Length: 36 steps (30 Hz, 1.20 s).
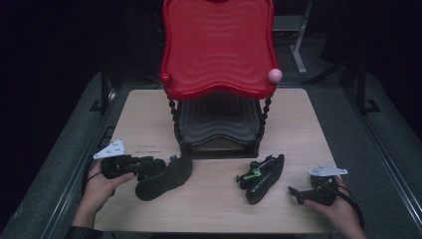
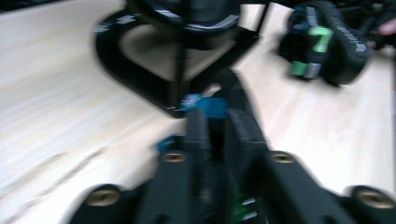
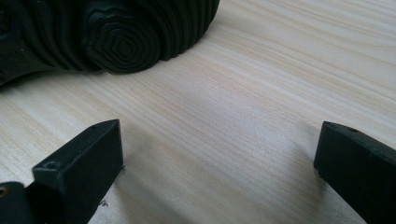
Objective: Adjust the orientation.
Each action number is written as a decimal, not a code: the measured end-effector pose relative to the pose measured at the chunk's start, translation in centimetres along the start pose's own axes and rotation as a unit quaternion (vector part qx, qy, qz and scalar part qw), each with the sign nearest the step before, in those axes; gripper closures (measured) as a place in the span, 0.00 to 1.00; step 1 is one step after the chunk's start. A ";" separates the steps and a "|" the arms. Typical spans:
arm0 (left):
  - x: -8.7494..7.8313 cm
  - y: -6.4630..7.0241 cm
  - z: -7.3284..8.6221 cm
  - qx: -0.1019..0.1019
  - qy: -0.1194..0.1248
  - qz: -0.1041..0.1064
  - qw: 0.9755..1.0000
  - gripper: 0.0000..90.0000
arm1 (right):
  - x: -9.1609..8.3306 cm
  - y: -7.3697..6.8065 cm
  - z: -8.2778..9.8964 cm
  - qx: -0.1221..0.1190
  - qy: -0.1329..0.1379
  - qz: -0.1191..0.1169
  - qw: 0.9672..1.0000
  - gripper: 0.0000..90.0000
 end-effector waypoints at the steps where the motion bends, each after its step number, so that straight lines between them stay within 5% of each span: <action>1: 0.0 -0.7 0.3 -0.002 -0.007 -0.008 1.000 0.96 | 0.0 0.0 0.0 0.000 0.000 0.000 1.000 0.01; 8: 1.5 -3.1 2.3 -0.020 -0.049 -0.021 0.998 0.99 | 0.0 0.0 0.0 0.000 0.000 0.001 1.000 0.01; 16: 1.5 -3.3 3.9 -0.038 -0.074 -0.003 0.997 1.00 | 0.0 0.0 0.0 0.001 -0.001 0.001 1.000 0.01; 29: 0.5 -0.8 2.9 -0.041 -0.032 0.047 0.998 1.00 | -0.1 0.0 0.0 0.002 -0.001 0.002 1.000 0.01; 36: 0.3 1.3 2.4 -0.040 -0.010 0.088 0.995 1.00 | -0.1 0.0 0.0 0.002 -0.001 0.003 1.000 0.01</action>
Point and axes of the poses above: each handheld gripper's, and its own axes: x roughly forward along the jaws, z roughly out of its underside, y roughly to its right, the point moved 3 cm from there along x, roughly forward along the jaws, and after that the axes turned 13 degrees about y, right-handed, at the moved point
